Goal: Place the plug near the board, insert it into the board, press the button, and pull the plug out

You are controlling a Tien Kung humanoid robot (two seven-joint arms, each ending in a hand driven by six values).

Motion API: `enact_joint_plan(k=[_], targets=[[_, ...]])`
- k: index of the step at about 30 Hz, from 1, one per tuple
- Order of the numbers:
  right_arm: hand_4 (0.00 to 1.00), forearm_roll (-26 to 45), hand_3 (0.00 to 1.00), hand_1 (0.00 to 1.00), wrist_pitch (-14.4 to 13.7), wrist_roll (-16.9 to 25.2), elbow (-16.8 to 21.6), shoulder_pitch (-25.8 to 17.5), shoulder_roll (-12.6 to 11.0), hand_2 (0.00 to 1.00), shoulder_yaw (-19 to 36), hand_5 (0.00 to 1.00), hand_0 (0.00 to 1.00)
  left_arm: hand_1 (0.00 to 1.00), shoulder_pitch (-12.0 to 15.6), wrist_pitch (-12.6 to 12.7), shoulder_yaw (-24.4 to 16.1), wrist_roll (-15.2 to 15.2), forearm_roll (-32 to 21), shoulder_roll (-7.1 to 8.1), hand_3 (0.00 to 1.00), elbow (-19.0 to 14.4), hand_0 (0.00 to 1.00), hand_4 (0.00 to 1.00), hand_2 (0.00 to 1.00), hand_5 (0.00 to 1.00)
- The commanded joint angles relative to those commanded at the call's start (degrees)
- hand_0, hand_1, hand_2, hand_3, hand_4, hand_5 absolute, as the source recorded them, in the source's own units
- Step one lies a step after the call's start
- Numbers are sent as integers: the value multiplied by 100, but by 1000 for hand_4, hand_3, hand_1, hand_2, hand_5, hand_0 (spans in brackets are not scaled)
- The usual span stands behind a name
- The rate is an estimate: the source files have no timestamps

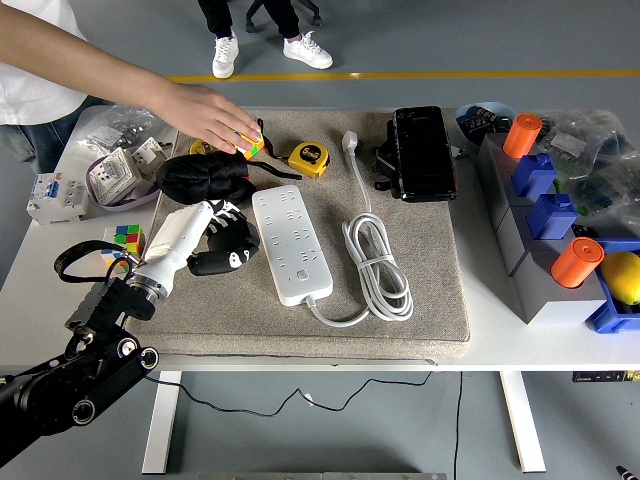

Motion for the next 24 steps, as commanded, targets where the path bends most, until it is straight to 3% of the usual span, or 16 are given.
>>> enact_joint_plan(k=[10, 24], targets=[[847, 15, 570, 677, 1, 2, 1, 8, -3, 682, -25, 499, 621, 482, -332, 2, 214, -17, -99, -227, 557, 239, 397, 826, 524, 2], [847, -10, 570, 677, -10, 9, 33, 17, -13, 682, -16, 499, 621, 483, -561, -17, 446, -34, -169, -348, 556, 555, 403, 827, 524, 2]])
